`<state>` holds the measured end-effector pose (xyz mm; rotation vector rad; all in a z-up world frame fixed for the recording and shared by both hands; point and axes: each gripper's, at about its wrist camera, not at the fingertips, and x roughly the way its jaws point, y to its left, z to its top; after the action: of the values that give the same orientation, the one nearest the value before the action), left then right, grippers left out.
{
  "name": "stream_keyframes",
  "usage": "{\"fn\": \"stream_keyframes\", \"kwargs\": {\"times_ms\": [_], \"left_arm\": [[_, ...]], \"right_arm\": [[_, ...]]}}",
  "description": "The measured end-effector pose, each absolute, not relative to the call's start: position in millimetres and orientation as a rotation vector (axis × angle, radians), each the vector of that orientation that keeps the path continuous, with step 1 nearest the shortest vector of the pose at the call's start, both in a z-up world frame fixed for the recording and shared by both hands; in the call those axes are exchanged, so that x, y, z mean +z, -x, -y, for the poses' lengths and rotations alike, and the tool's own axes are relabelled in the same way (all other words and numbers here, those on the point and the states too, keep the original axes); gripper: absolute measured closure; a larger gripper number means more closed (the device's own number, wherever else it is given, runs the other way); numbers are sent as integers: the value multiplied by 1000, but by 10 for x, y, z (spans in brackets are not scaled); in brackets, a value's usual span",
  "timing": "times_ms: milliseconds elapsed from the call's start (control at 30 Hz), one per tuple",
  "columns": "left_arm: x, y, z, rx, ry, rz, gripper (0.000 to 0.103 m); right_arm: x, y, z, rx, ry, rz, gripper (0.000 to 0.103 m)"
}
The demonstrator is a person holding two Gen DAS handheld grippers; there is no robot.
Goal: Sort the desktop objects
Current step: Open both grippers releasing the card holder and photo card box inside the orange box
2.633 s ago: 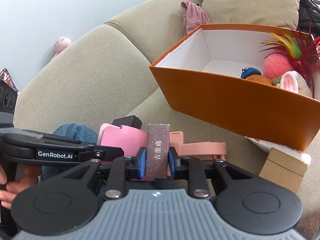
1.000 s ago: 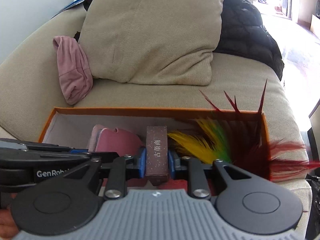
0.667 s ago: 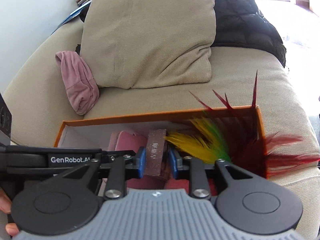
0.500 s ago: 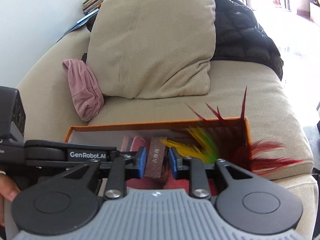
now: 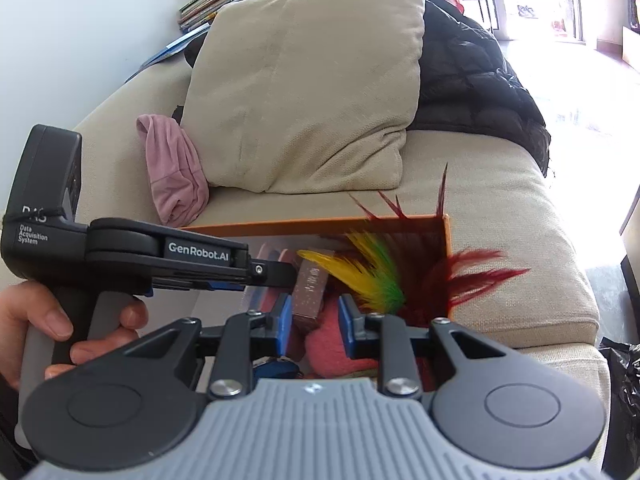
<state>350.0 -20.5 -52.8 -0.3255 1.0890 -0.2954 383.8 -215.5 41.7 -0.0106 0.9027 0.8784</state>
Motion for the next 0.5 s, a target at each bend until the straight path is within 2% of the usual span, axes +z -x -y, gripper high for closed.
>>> {"fn": "stream_keyframes", "kwargs": {"times_ms": [333, 500], "left_arm": [[-376, -3410, 208, -239, 281, -1050, 71], [-44, -3077, 127, -206, 234, -953, 71]], "right_arm": [[450, -3759, 2311, 884, 4, -897, 74], [554, -3612, 2468, 929, 23, -856, 74]]}}
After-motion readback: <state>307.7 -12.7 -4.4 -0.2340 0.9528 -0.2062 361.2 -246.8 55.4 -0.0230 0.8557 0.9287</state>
